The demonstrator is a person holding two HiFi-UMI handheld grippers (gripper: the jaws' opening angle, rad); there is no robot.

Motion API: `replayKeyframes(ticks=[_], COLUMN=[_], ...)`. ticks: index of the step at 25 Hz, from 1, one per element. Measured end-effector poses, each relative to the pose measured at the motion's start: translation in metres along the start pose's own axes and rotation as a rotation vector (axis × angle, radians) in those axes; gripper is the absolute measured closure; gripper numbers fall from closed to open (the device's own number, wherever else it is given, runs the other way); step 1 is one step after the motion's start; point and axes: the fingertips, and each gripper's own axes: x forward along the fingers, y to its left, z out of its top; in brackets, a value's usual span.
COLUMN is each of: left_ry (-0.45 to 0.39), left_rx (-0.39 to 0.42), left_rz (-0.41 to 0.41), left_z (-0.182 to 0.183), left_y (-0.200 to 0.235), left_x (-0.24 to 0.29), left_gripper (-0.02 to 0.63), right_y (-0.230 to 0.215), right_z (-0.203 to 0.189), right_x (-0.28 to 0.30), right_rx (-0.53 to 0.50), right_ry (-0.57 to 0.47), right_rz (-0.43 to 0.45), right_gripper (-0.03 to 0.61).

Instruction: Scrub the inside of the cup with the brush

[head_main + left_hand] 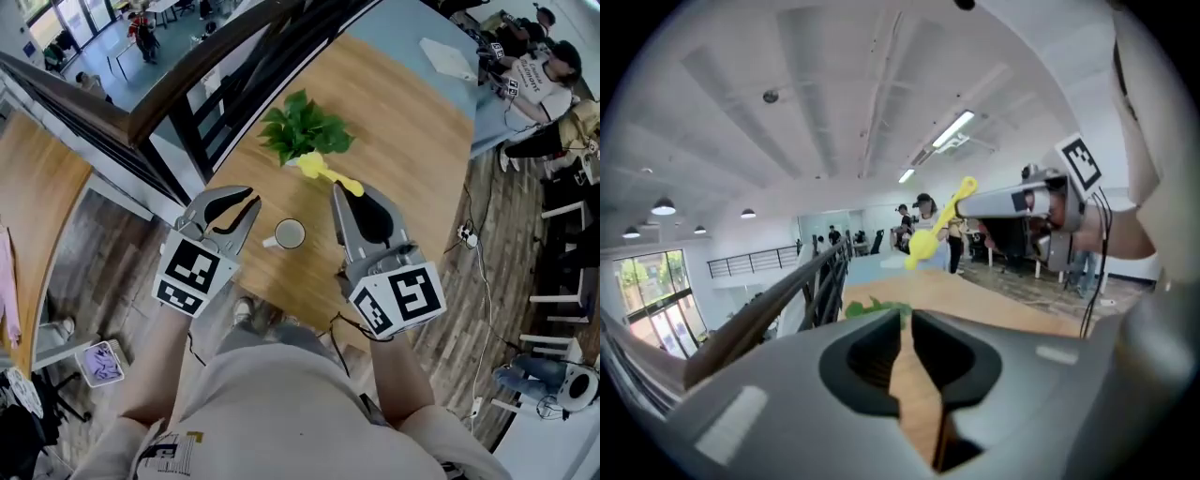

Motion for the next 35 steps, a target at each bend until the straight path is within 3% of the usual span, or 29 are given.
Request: replayKeyframes(ticks=[7, 11, 16, 19, 23, 29, 35], left_ry=[-0.183, -0.272, -0.343, -0.382, -0.427, -0.477, -0.463], left_rx=[0.052, 0.047, 0.094, 0.14, 0.143, 0.145, 0.136], left_rz=[0.034, 0.041, 0.054, 0.063, 0.072, 0.085, 0.105], left_z=[0.09, 0.132, 0.171, 0.184, 0.193, 0.202, 0.193], left_y=[0.004, -0.004, -0.011, -0.01, -0.013, -0.023, -0.025], left_x=[-0.047, -0.075, -0.116, -0.129, -0.145, -0.165, -0.17], left_gripper=[0.591, 0.595, 0.601, 0.608, 0.612, 0.614, 0.613], right_y=[0.009, 0.007, 0.008, 0.009, 0.021, 0.04, 0.051], right_z=[0.074, 0.105, 0.136, 0.155, 0.179, 0.202, 0.195], right_x=[-0.032, -0.052, -0.076, -0.091, -0.11, -0.137, -0.141], right_rx=[-0.027, -0.077, -0.101, -0.181, -0.266, -0.29, -0.293], right_ry=[-0.113, -0.157, -0.254, -0.294, -0.327, -0.398, -0.389], right_rz=[-0.017, -0.075, -0.106, -0.156, -0.177, -0.169, -0.15], right_gripper=[0.549, 0.549, 0.549, 0.549, 0.549, 0.548, 0.548])
